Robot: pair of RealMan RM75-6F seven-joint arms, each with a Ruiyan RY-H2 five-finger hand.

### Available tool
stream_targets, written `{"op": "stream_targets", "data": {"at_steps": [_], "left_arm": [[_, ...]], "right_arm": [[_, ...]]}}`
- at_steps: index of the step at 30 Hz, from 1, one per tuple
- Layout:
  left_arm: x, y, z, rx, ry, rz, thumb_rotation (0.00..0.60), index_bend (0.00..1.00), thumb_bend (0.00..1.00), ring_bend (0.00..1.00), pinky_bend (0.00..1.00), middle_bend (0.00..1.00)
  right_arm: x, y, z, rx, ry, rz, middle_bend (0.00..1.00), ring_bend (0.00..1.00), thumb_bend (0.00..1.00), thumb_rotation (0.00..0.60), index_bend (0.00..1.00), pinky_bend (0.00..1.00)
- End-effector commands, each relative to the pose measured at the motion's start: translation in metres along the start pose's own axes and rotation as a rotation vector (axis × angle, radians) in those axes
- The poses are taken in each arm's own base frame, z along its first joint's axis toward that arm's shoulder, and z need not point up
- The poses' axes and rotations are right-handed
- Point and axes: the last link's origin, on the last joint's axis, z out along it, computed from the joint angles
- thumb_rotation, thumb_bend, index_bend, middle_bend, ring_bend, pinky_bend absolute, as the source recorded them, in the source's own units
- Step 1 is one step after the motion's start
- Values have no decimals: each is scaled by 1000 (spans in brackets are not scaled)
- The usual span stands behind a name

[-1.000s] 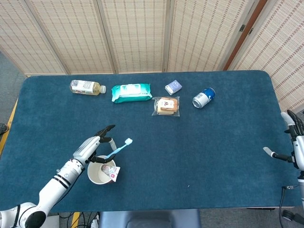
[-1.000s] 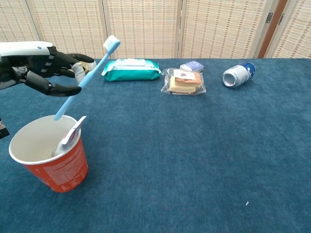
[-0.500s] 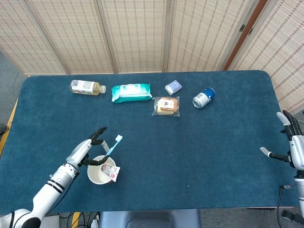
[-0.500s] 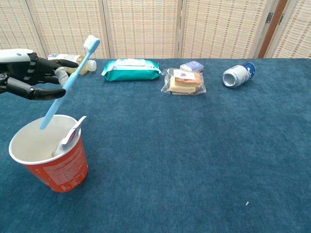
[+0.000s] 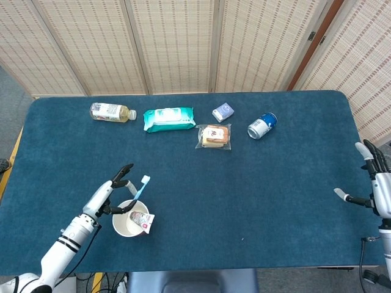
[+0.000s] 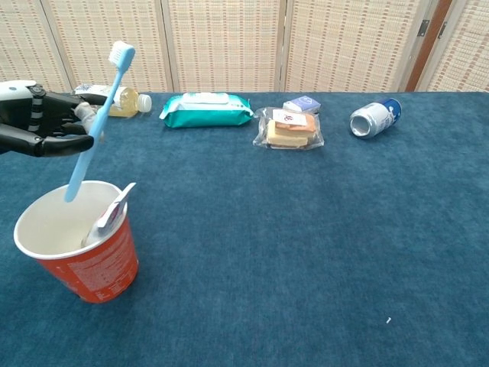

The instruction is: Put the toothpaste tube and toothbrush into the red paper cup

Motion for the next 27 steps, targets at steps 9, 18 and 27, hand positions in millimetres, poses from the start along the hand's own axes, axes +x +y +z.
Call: {"op": "stream_targets", "data": {"at_steps": [9, 18, 27], "left_arm": [[-6, -20, -10, 7, 22, -61, 600, 561, 485, 0, 0, 0], [-13, -30, -10, 5, 23, -30, 600, 542, 486, 0, 0, 0], [-18, -40, -10, 8, 25, -4, 600, 382, 486, 0, 0, 0]], "right_arm": [[-2, -3, 0, 7, -7, 2, 25, 26, 0, 600, 54, 366], [-3, -3, -2, 4, -8, 4, 25, 26, 0, 600, 54, 366], [-4, -1, -3, 0, -11, 6, 25, 26, 0, 600, 54, 366]]}}
